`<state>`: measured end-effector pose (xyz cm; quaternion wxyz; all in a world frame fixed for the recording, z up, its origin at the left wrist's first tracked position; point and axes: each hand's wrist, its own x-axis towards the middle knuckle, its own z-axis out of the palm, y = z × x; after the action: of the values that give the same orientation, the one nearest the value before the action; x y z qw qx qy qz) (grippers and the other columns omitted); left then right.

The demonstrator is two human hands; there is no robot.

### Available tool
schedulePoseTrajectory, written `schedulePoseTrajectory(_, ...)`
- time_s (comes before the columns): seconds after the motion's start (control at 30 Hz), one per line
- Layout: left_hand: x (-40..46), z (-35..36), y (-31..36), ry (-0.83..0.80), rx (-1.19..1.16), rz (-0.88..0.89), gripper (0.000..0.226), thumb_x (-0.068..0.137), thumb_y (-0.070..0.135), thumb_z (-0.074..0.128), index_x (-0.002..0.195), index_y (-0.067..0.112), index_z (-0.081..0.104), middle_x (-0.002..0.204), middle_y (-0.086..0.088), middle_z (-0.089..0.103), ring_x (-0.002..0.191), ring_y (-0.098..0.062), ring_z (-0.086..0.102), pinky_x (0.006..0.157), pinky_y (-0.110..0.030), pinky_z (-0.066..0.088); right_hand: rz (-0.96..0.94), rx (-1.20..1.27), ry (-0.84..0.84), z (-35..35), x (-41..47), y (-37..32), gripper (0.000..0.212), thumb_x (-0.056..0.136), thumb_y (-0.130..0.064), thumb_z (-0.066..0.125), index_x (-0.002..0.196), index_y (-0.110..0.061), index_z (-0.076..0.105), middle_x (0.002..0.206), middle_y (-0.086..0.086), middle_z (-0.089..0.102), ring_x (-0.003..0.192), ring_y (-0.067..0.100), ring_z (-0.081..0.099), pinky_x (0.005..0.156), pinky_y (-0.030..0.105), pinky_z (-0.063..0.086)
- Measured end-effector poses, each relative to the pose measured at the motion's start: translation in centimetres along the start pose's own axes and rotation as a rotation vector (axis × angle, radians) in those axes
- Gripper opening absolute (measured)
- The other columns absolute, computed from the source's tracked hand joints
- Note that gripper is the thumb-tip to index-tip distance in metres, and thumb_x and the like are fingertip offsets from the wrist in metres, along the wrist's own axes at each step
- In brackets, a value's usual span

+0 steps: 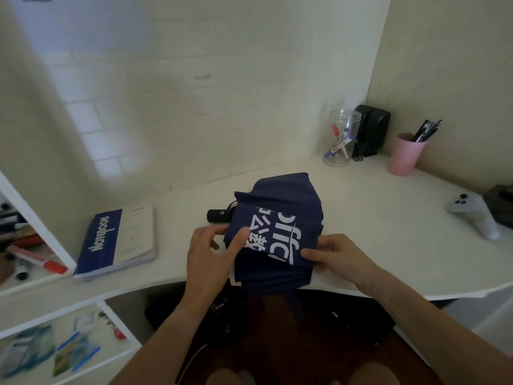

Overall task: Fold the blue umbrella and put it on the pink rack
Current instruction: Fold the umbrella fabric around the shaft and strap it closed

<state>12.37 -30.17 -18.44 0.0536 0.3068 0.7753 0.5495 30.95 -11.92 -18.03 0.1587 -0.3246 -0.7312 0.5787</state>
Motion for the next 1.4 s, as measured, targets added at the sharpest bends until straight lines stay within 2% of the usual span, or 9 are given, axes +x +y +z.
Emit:
schedulePoseTrajectory(0.13, 0.6, -0.5, 0.3, -0.144, -0.169, -0.081, 0.018, 0.088, 0.036, 0.076, 0.092, 0.019, 0.077, 0.076, 0.008, 0.076, 0.060, -0.002, 0.063, 0.059, -0.016, 0.050, 0.009, 0.056, -0.028, -0.5, -0.4, -0.2, 0.014, 0.092, -0.014, 0.071, 0.103, -0.013, 0.080, 0.099, -0.002, 0.081, 0.080, 0.005, 0.071, 0.067, 0.018, 0.053)
schedulePoseTrajectory(0.23, 0.5, -1.2, -1.1, -0.227, -0.073, -0.115, 0.036, 0.090, 0.035, 0.075, 0.065, 0.011, 0.067, 0.059, 0.006, 0.068, 0.054, -0.004, 0.061, 0.059, -0.018, 0.050, 0.034, 0.081, -0.032, -0.4, -0.5, -0.3, 0.012, 0.093, -0.018, 0.070, 0.092, -0.011, 0.080, 0.091, -0.005, 0.081, 0.076, 0.003, 0.070, 0.062, 0.011, 0.049)
schedulePoseTrajectory(0.33, 0.3, -0.9, -1.7, -0.187, 0.119, -0.086, 0.053, 0.091, 0.041, 0.072, 0.051, 0.010, 0.057, 0.045, 0.003, 0.054, 0.044, -0.002, 0.048, 0.054, -0.012, 0.039, 0.055, -0.004, 0.093, 0.2, -0.1, -0.3, 0.038, 0.088, -0.039, 0.074, 0.085, -0.001, 0.078, 0.088, 0.002, 0.080, 0.082, 0.017, 0.072, 0.074, 0.027, 0.054)
schedulePoseTrajectory(0.43, 0.0, -0.7, -1.5, -0.145, 0.236, 0.008, 0.043, 0.091, 0.038, 0.073, 0.055, 0.016, 0.064, 0.052, 0.002, 0.064, 0.049, 0.000, 0.057, 0.057, -0.011, 0.041, 0.061, -0.132, 0.183, 0.7, 0.4, 0.1, 0.044, 0.083, -0.040, 0.078, 0.060, -0.004, 0.065, 0.075, 0.015, 0.072, 0.073, 0.025, 0.065, 0.075, 0.037, 0.051)
schedulePoseTrajectory(0.5, -0.3, -0.7, -1.4, -0.113, 0.283, 0.072, 0.028, 0.088, 0.034, 0.077, 0.067, 0.025, 0.061, 0.062, 0.010, 0.065, 0.057, 0.002, 0.061, 0.058, -0.006, 0.043, 0.061, -0.186, 0.195, 0.6, 0.4, 0.2, 0.039, 0.080, -0.034, 0.081, 0.053, -0.014, 0.062, 0.064, 0.006, 0.067, 0.069, 0.019, 0.062, 0.072, 0.034, 0.047)
schedulePoseTrajectory(0.73, -0.6, -0.4, -2.6, -0.248, 0.427, 0.448, 0.036, 0.103, 0.021, 0.056, 0.136, 0.033, 0.053, 0.104, 0.009, 0.061, 0.086, -0.006, 0.060, 0.077, -0.024, 0.054, 0.084, -0.183, 0.227, 0.2, 0.0, 0.5, 0.026, 0.074, -0.027, 0.088, 0.088, -0.013, 0.071, 0.087, 0.006, 0.078, 0.087, 0.020, 0.072, 0.083, 0.033, 0.054)
schedulePoseTrajectory(0.97, -0.5, 0.2, -3.1, -0.306, 0.614, 0.536, 0.041, 0.097, 0.008, 0.061, 0.137, 0.014, 0.061, 0.107, -0.008, 0.063, 0.085, -0.020, 0.063, 0.077, -0.033, 0.060, 0.043, -0.341, 0.187, 0.0, -0.4, 0.3, 0.031, 0.068, -0.019, 0.092, 0.087, -0.015, 0.067, 0.072, 0.001, 0.079, 0.080, 0.014, 0.073, 0.076, 0.030, 0.049)
schedulePoseTrajectory(1.2, -1.3, 0.4, -3.1, -0.286, 0.544, 0.459, 0.050, 0.103, 0.044, 0.051, 0.146, 0.018, 0.052, 0.120, 0.001, 0.061, 0.107, -0.012, 0.057, 0.094, -0.025, 0.048, 0.043, -0.155, 0.110, 0.9, -2.0, -0.4, 0.045, 0.070, -0.025, 0.092, 0.107, -0.022, 0.066, 0.082, -0.003, 0.077, 0.078, 0.009, 0.072, 0.066, 0.016, 0.047)
schedulePoseTrajectory(1.4, -0.8, -0.1, -3.2, -0.355, 0.501, 0.396, 0.051, 0.104, 0.036, 0.054, 0.151, 0.020, 0.046, 0.128, 0.002, 0.057, 0.115, -0.011, 0.053, 0.100, -0.023, 0.043, 0.102, -0.250, 0.120, -0.2, -1.8, -0.1, 0.051, 0.067, 0.000, 0.089, 0.111, -0.012, 0.064, 0.080, 0.007, 0.076, 0.076, 0.020, 0.070, 0.083, 0.039, 0.056)
